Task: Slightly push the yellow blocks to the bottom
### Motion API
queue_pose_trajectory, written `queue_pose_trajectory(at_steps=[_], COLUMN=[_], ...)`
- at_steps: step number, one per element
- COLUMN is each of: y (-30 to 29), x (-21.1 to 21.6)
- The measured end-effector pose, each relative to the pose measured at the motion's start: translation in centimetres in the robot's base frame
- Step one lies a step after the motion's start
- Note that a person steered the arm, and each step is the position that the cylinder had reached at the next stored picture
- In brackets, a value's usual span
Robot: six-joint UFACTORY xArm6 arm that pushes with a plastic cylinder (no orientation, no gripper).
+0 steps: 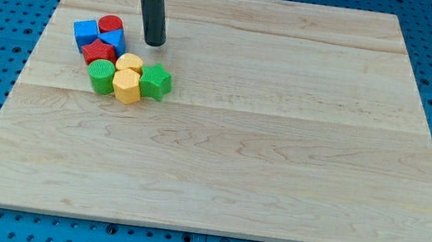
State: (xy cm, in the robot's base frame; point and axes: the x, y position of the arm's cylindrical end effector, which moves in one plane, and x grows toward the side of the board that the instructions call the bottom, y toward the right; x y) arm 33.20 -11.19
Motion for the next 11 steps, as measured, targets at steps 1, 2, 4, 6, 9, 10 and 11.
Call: queue_pose_trajectory(at_steps=[1, 2, 4, 6, 9, 10, 11], y=[0.1, 0.2, 0.2, 16.2, 0.8, -0.5, -8.0], x=[0.7, 1.0, 3.0, 7.2, 14.9, 14.5, 14.8])
